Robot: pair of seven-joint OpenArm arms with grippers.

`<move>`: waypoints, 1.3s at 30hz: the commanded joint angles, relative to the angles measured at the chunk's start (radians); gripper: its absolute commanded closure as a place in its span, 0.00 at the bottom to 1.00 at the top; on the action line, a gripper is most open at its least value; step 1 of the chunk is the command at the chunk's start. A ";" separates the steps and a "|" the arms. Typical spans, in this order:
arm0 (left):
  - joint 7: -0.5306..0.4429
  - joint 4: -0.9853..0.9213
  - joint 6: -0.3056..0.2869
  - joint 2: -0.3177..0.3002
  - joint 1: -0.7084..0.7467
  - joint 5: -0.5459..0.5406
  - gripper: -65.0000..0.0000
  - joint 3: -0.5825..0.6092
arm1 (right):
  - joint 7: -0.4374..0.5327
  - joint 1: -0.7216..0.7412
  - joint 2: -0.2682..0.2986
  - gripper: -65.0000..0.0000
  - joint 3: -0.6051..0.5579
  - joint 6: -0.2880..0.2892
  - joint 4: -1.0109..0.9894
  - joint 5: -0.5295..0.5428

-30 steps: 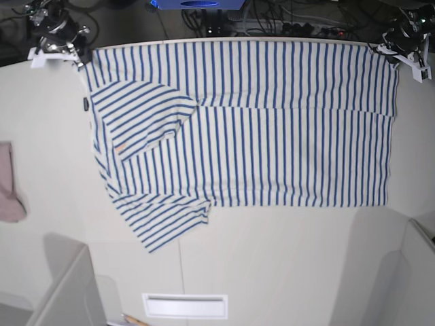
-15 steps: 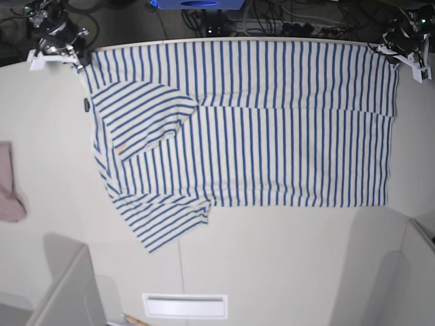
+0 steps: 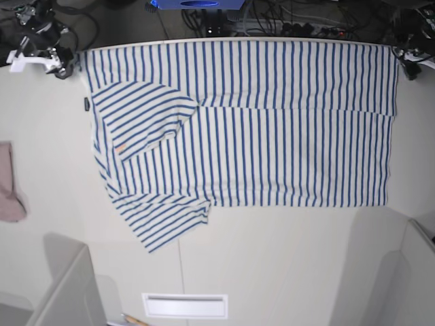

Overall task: Fold the T-shirt properly
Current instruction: 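Release the shoulder edge and move the right gripper to the hem corner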

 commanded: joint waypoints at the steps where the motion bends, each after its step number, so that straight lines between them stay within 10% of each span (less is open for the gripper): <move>1: -0.015 0.032 -0.006 -0.013 -0.003 -0.008 0.13 -0.018 | 0.008 0.016 0.012 0.53 0.015 0.005 0.018 0.017; 14: -0.015 0.087 -0.005 -0.118 -0.079 -0.005 0.16 0.120 | 0.005 0.316 0.224 0.53 -0.160 0.005 -0.139 0.016; 22: -0.015 0.082 -0.003 -0.111 -0.171 -0.004 1.00 0.158 | 0.013 0.632 0.275 0.53 -0.335 0.010 -0.434 -0.033; 25: -0.015 0.081 -0.003 -0.111 -0.179 -0.004 1.00 0.158 | 0.014 0.780 0.276 0.52 -0.410 0.013 -0.573 -0.161; 39: -0.017 0.081 -0.003 -0.117 -0.096 -0.004 1.00 0.148 | 0.224 1.275 0.273 0.52 -0.447 0.378 -1.442 -0.426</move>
